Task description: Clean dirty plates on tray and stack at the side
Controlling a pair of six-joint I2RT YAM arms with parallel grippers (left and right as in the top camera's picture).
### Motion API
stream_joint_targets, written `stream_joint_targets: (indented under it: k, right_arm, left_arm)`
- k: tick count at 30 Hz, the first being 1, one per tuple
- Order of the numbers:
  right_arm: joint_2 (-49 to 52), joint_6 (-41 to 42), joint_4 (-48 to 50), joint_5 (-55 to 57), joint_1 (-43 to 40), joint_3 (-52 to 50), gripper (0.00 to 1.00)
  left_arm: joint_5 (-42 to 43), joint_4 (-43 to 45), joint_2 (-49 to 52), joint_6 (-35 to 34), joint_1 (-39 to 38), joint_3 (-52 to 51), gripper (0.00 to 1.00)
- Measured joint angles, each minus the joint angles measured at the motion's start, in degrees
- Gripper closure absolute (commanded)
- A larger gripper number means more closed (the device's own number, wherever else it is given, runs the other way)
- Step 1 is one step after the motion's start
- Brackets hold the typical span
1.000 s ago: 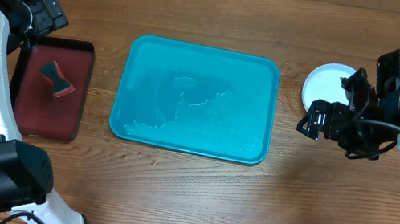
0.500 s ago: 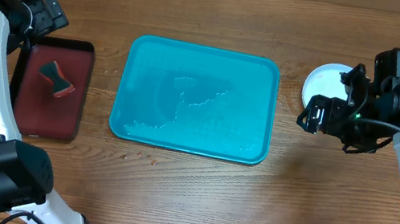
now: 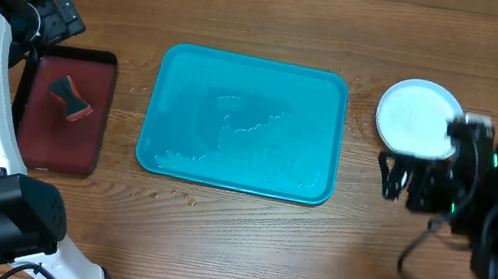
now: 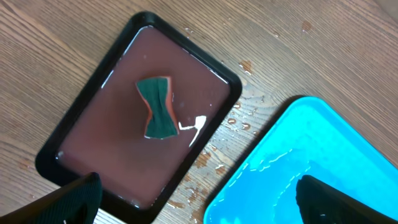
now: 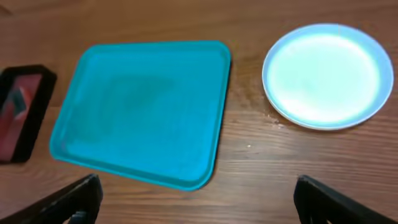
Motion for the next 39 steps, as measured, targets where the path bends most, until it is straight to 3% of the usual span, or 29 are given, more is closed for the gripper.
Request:
stream_joint_targets:
  k: [5,11,23,31,39]
  right_arm:
    - [-12.41,0.04,3.28,0.92,0.00,-11.21,0.00]
    - [-20.48,0.04,11.52,2.14,0.00,-22.36,0.00]
    - [-42.97,0.07,23.82,2.75,-0.02,-39.15,0.00]
    - [-51.98,0.00,28.74,2.80,-0.50,-46.40,0.00]
    - [-52.70,-0.02,38.71,2.78,-3.06,-51.08,0.00]
  left_arm:
    - [0.00,0.02,0.00,0.00,0.00,0.00,0.00]
    - [0.00,0.02,0.00,0.00,0.00,0.00,0.00]
    - [0.00,0.02,0.00,0.00,0.00,0.00,0.01]
    - [0.00,0.02,0.00,0.00,0.00,0.00,0.00]
    - [0.00,0.02,0.00,0.00,0.00,0.00,0.00]
